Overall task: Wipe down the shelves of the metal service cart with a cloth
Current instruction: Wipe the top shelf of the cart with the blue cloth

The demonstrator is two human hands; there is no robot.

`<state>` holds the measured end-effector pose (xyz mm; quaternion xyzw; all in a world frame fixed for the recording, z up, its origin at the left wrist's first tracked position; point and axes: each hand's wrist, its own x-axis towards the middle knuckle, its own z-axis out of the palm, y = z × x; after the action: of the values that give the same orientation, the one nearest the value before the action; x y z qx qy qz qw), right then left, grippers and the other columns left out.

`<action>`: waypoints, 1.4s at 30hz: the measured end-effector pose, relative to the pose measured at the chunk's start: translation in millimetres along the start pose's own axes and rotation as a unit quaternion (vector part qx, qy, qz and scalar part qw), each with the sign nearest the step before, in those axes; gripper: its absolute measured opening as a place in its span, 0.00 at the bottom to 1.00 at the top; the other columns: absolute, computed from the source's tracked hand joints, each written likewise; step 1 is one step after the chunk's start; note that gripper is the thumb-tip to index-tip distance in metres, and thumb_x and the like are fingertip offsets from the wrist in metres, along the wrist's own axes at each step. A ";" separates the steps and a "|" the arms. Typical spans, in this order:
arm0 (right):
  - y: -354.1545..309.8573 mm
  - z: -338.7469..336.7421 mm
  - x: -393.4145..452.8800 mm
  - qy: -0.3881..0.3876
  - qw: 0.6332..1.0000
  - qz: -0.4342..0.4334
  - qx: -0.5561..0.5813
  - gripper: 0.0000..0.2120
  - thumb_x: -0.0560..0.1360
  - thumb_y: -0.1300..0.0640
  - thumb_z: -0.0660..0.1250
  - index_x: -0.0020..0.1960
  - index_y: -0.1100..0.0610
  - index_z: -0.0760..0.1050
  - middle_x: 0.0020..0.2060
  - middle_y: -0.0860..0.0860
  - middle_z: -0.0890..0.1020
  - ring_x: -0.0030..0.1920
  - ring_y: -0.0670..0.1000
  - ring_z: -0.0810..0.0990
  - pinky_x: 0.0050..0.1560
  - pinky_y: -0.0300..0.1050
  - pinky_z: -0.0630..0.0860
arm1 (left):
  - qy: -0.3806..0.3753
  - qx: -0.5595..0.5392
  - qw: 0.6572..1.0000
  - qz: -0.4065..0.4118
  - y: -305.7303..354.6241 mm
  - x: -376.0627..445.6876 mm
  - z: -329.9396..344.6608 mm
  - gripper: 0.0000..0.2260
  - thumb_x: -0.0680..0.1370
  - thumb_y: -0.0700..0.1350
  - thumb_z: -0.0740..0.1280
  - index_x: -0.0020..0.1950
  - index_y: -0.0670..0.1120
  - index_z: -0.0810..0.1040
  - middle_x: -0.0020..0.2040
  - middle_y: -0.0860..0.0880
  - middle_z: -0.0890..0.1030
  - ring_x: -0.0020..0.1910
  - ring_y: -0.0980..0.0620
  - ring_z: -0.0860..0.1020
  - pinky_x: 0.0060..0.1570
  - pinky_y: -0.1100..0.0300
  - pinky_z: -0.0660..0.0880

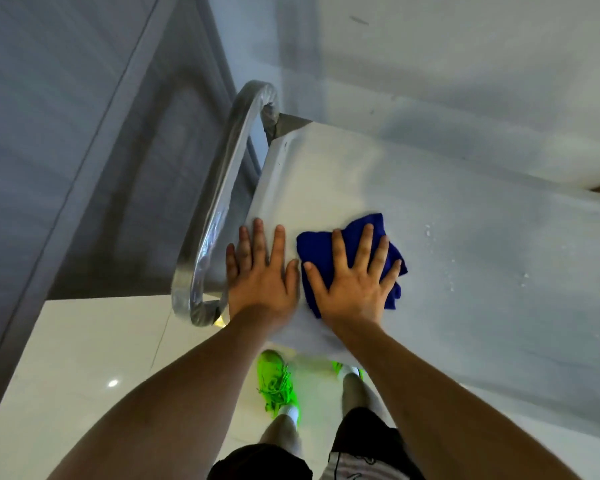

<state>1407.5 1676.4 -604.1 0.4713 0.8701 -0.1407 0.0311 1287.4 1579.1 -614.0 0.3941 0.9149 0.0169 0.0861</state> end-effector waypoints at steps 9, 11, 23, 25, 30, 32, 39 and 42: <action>7.1 5.3 -58.2 0.006 0.998 0.054 0.016 0.37 0.77 0.26 0.48 0.78 0.46 0.62 0.81 0.58 0.53 0.79 0.65 0.46 0.73 0.71 0.42 | -0.070 0.006 0.997 0.006 12.3 4.0 -18.9 0.29 0.82 0.57 0.40 0.81 0.47 0.43 0.80 0.40 0.39 0.78 0.42 0.36 0.75 0.40 0.41; 14.2 1.5 -36.1 0.019 0.998 0.055 0.023 0.37 0.76 0.26 0.49 0.78 0.45 0.61 0.81 0.57 0.53 0.79 0.64 0.46 0.73 0.70 0.39 | -0.052 -0.005 0.998 0.044 18.7 5.5 -25.2 0.29 0.80 0.53 0.43 0.81 0.45 0.49 0.81 0.40 0.46 0.79 0.40 0.42 0.75 0.39 0.44; 90.0 -43.6 132.3 0.010 0.999 0.042 0.004 0.39 0.74 0.24 0.42 0.79 0.43 0.53 0.81 0.54 0.46 0.79 0.62 0.41 0.73 0.72 0.39 | -0.082 -0.033 0.990 0.111 112.2 43.0 -23.1 0.27 0.82 0.58 0.43 0.81 0.52 0.52 0.81 0.40 0.50 0.79 0.41 0.45 0.75 0.39 0.43; 99.1 -49.0 150.0 0.010 0.999 0.042 0.002 0.39 0.74 0.24 0.42 0.79 0.43 0.52 0.81 0.54 0.45 0.79 0.63 0.41 0.73 0.72 0.40 | -0.095 -0.004 0.991 0.096 125.5 44.7 -16.3 0.30 0.80 0.62 0.44 0.80 0.54 0.45 0.81 0.39 0.43 0.79 0.40 0.40 0.73 0.35 0.40; 107.7 -54.4 166.5 0.021 1.000 0.023 -0.003 0.39 0.75 0.24 0.43 0.79 0.44 0.52 0.81 0.55 0.45 0.79 0.64 0.41 0.73 0.72 0.40 | -0.120 0.032 0.988 0.090 130.8 46.1 -10.4 0.34 0.77 0.68 0.43 0.79 0.57 0.37 0.79 0.39 0.33 0.77 0.39 0.32 0.71 0.32 0.38; 106.7 -56.2 161.5 0.018 1.000 0.023 0.002 0.39 0.76 0.25 0.43 0.80 0.45 0.52 0.81 0.55 0.45 0.79 0.63 0.40 0.73 0.72 0.40 | -0.133 0.029 0.987 0.086 130.5 47.6 -14.0 0.34 0.78 0.69 0.45 0.79 0.58 0.37 0.79 0.40 0.33 0.77 0.40 0.32 0.72 0.32 0.38; 119.0 -44.9 83.3 0.011 0.997 0.070 0.034 0.38 0.77 0.27 0.43 0.80 0.46 0.52 0.81 0.56 0.44 0.79 0.62 0.38 0.74 0.70 0.38 | -0.152 0.009 0.984 0.088 126.2 48.1 -23.8 0.33 0.79 0.68 0.48 0.80 0.58 0.42 0.79 0.41 0.35 0.77 0.42 0.33 0.72 0.34 0.37; 125.1 -37.9 46.6 0.006 0.995 0.094 0.029 0.39 0.77 0.26 0.42 0.81 0.47 0.52 0.81 0.56 0.44 0.79 0.62 0.38 0.74 0.70 0.38 | -0.164 0.004 0.984 0.076 128.9 50.2 -26.4 0.33 0.79 0.68 0.49 0.80 0.59 0.42 0.79 0.42 0.34 0.77 0.43 0.33 0.73 0.36 0.37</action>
<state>1488.4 1789.2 -603.4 0.5529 0.8175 -0.1594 0.0250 1341.6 1705.2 -582.4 0.4603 0.8559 -0.0451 0.2315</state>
